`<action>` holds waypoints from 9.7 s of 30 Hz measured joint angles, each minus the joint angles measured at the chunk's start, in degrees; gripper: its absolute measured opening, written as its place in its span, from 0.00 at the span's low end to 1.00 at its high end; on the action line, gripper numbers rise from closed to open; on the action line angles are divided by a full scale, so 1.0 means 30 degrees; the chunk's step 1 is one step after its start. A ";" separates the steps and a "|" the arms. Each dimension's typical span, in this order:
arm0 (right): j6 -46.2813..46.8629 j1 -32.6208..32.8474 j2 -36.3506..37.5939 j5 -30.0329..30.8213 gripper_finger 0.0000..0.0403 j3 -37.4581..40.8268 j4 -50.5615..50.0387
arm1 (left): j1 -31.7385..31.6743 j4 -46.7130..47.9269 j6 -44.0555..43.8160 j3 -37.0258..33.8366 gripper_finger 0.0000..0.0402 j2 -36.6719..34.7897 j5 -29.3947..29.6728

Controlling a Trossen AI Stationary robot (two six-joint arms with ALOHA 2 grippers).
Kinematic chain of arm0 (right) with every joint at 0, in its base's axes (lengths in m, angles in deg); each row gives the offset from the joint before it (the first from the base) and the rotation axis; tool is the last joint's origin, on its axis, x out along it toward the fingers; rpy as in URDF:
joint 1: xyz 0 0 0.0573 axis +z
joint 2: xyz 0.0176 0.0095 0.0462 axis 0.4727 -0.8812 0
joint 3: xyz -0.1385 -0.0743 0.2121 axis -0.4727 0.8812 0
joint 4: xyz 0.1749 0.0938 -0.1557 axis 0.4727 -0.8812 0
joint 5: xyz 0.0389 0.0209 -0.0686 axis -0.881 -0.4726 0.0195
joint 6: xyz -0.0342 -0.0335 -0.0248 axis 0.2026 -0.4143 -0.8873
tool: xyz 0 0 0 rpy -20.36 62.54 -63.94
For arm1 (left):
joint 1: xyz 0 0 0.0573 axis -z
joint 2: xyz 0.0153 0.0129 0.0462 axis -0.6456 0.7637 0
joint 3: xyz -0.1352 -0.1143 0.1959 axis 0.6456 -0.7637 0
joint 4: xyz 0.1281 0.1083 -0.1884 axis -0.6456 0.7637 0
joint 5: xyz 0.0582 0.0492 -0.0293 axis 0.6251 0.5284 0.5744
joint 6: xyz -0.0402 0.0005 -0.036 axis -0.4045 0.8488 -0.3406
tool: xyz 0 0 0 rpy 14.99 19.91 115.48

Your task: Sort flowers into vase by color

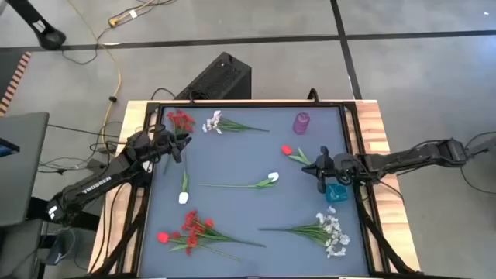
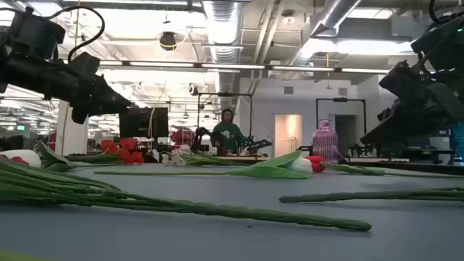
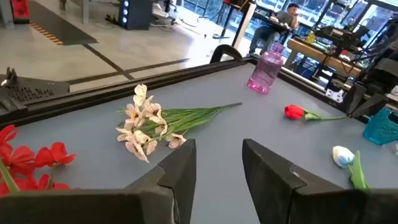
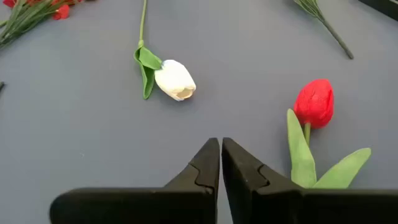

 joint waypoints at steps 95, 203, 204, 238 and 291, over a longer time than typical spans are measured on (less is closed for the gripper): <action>-0.0217 -0.0706 -0.0007 0.2382 0.12 -0.0006 0.4250 | 0.0004 -0.0572 -0.2199 -0.0007 0.30 -0.0003 -0.2365; -0.0425 -0.4354 -1.0386 -0.2589 0.04 -1.6377 -0.8920 | 1.2433 -0.3480 0.5326 0.2598 0.30 0.5957 0.2861; -0.0637 -0.4486 -0.9946 -0.2683 0.04 -1.6377 -0.8487 | 1.2433 -0.3235 0.5301 0.2579 0.30 0.5720 0.2856; -0.1236 -1.3308 -0.4520 -0.1897 0.05 -1.6196 -0.6529 | 1.2433 -0.1788 0.5071 0.2565 0.30 0.4456 0.3698; 0.1580 -1.3280 -0.7023 -0.2146 0.52 -1.8614 -1.9724 | 1.2433 -0.0692 0.4962 0.2557 0.30 0.4462 0.4146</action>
